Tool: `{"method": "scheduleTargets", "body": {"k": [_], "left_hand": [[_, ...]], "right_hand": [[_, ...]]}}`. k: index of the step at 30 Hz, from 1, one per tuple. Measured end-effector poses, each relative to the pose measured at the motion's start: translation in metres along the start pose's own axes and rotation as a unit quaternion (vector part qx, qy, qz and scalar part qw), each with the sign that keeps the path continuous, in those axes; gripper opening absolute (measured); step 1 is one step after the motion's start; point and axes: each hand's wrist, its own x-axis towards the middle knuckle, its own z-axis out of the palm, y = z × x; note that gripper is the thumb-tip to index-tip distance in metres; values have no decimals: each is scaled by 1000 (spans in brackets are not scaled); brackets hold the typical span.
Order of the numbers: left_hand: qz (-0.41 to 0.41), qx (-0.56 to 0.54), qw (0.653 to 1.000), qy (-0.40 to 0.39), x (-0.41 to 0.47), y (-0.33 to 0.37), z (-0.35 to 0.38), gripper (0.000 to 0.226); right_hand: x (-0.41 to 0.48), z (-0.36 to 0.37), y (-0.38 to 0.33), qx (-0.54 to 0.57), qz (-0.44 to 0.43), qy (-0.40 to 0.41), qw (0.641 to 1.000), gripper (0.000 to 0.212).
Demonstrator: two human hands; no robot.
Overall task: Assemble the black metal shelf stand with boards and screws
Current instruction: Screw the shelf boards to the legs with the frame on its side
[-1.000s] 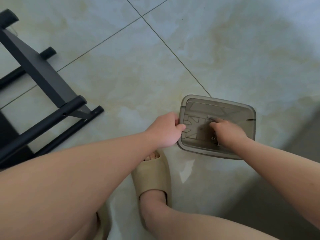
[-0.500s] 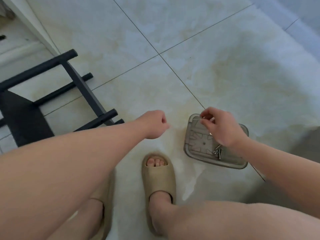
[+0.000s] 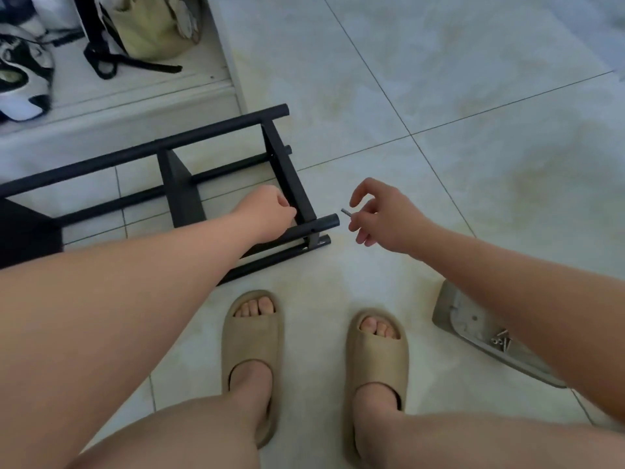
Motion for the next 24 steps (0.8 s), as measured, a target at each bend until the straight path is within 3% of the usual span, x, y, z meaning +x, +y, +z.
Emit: {"method": "scheduleTargets", "body": {"k": [4,10,16,20,24], "left_hand": [[-16,-17,1000,6,28,-29,16,29],[26,-58,995,-72,65,-35,32,53],[-1,-210,963,-171,75,-42,40,48],[7,-186,970,-155,77,-39,50,47],[26,-184,974,-133,76,-40,51,39]], "right_hand": [[22,24,7,23,-4,-49,999,28],[45,42,32,83,-17,-90,992,19],[49,47,53,131,-65,-61,987,25],[47,53,60,131,-103,-44,985,28],[42,60,66,153,-101,-36,982,14]]}}
